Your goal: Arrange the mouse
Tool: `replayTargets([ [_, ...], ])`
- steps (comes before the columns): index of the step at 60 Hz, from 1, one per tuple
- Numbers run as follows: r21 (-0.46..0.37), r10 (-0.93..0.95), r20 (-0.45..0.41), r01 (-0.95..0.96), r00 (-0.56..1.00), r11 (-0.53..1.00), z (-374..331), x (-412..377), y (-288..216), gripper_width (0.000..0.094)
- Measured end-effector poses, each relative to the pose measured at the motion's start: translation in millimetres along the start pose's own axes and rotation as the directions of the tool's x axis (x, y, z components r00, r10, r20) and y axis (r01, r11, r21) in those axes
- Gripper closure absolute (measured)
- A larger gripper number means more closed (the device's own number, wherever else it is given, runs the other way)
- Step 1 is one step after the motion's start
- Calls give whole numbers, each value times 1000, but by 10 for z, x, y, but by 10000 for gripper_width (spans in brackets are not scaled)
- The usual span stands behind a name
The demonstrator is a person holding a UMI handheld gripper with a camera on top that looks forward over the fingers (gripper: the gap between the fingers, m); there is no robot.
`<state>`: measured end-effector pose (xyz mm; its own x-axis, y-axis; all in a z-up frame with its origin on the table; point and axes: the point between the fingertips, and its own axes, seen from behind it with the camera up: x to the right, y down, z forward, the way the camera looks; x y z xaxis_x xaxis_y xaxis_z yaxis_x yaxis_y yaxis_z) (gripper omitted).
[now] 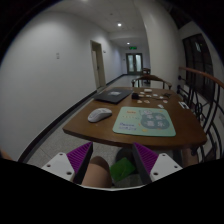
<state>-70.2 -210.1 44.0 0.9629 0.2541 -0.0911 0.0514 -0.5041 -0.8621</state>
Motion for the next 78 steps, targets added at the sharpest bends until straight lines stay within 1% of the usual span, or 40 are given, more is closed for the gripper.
replayTargets([
  [4, 12, -14, 20, 14, 1000, 1000, 64, -55, -41, 130],
  [6, 6, -18, 19, 18, 1000, 1000, 233, -211, -128, 133],
  [11, -15, -24, 39, 25, 999, 1000, 407, -273, -116, 134],
  [12, -19, -25, 41, 26, 999, 999, 550, -411, -166, 131],
  [17, -28, -40, 61, 42, 997, 999, 766, -534, -191, 131],
  [18, -33, -45, 59, 47, 997, 998, 964, -627, -241, 132],
  [22, -67, -63, 59, 67, 996, 995, 1111, -697, -222, 130],
  [25, -76, -80, 71, 85, 994, 993, 1252, -791, -229, 131],
  [26, -79, -84, 71, 90, 994, 993, 1515, -866, -264, 129],
  [27, -82, -90, 71, 96, 993, 992, 1558, -880, -268, 128],
  [32, -122, -102, 56, 109, 993, 987, 1751, -888, -238, 123],
  [33, -106, -109, 44, 113, 993, 988, 1789, -874, -293, 120],
  [34, -100, -114, 30, 117, 993, 988, 1970, -892, -348, 125],
  [37, -99, -105, 7, 105, 994, 990, 2057, -891, -415, 128],
  [44, -123, -84, -33, 79, 996, 989, 2427, -862, -600, 131],
  [50, -139, -66, -61, 57, 996, 989, 2566, -927, -727, 130],
  [51, -139, -65, -67, 56, 996, 989, 2733, -877, -762, 130],
  [53, -140, -62, -74, 51, 995, 989, 2794, -883, -793, 136],
  [54, -142, -58, -76, 47, 995, 989, 2814, -889, -805, 146],
  [58, -150, -54, -88, 41, 995, 988, 2883, -859, -841, 448],
  [60, -153, -45, -77, 33, 996, 988, 2916, -871, -849, 462],
  [62, -161, -65, -59, 55, 996, 985, 2925, -878, -849, 501],
  [66, -158, -79, 13, 80, 997, 984, 2864, -962, -873, 569],
  [68, -138, -92, 37, 96, 995, 986, 2786, -971, -930, 576],
  [70, -76, -114, 44, 117, 993, 990, 2672, -940, -1112, 593],
  [73, 27, -126, 23, 126, 992, 992, 2396, -816, -1485, 597],
  [78, 151, -51, -13, 53, 999, 987, 1958, -388, -1990, 598],
])
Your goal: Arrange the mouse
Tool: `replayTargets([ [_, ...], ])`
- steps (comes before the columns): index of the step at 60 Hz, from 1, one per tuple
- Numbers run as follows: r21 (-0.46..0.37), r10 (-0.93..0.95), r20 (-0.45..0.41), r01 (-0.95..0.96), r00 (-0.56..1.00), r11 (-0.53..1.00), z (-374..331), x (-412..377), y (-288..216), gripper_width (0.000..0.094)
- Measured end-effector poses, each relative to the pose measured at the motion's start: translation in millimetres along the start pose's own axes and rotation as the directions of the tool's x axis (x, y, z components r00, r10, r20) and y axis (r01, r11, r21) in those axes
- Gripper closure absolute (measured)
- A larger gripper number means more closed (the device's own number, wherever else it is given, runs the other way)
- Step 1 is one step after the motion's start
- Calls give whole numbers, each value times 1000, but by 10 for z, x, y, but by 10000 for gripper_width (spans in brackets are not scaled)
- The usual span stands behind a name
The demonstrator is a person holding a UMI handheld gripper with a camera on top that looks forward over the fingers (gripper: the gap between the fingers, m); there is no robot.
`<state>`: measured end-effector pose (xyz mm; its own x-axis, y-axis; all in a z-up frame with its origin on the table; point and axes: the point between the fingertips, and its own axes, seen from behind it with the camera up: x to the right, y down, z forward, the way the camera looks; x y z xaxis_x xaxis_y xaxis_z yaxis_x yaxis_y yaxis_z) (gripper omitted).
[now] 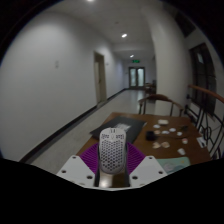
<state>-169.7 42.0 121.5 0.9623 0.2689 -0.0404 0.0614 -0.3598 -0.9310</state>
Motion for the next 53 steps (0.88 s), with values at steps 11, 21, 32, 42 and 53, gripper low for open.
replayTargets([
  [11, -53, 83, -258, -100, 963, 994, -416, 1491, 333, 598],
  [21, -252, 108, -276, -181, 955, 951, -300, 1777, 1470, 599],
  [32, -266, 79, -261, -150, 962, 952, -317, 1800, 1504, 446],
  [42, -311, 26, -190, -85, 981, 947, -677, 1745, 1506, 78],
  [53, -270, 53, -161, -95, 986, 958, -1471, 1799, 1524, 86],
])
